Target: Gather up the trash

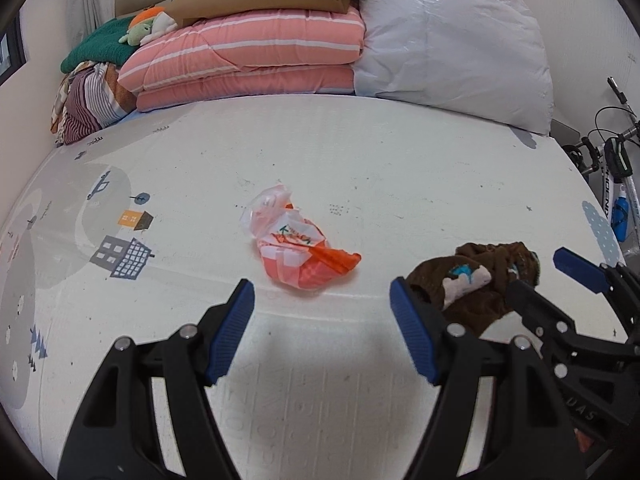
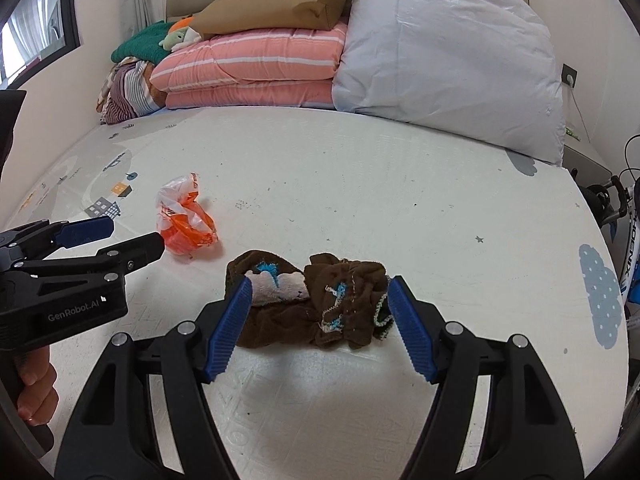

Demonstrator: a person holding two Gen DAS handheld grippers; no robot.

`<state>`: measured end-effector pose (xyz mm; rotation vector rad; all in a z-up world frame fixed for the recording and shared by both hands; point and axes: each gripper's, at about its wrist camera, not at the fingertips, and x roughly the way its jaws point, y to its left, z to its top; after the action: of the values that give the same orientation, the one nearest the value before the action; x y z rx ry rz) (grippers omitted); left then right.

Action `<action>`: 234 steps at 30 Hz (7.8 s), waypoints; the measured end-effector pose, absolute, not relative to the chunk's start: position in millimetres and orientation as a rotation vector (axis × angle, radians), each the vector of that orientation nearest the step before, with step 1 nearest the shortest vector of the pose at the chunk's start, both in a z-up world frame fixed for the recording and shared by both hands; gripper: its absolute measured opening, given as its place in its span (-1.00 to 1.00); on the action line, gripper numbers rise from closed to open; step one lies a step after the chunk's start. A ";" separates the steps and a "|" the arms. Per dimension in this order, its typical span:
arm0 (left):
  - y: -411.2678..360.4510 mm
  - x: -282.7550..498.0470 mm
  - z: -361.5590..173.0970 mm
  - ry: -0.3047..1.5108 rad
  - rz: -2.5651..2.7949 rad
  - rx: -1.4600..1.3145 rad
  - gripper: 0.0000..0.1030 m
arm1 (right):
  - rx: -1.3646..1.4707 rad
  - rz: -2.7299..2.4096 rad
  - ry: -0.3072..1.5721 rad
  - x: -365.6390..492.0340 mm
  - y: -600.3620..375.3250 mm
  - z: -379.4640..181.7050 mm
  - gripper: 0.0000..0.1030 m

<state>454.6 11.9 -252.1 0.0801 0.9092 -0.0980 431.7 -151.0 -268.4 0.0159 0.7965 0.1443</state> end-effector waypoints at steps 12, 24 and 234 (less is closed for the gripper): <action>-2.8 482.9 -283.0 0.925 -0.090 0.122 0.03 | 0.043 0.130 0.824 459.9 -153.4 -296.8 0.32; -19.0 480.7 -298.5 0.950 -0.172 0.144 -0.99 | -0.027 0.090 0.836 462.3 -157.4 -307.0 -0.17; -416.3 56.4 -251.0 0.902 -0.719 0.544 0.41 | 0.245 -0.480 0.803 -51.0 -514.7 -245.6 0.03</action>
<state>56.4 -416.4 -251.0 0.5445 0.9023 -0.7195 -51.0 -514.7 -245.6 0.2447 0.8025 -0.4804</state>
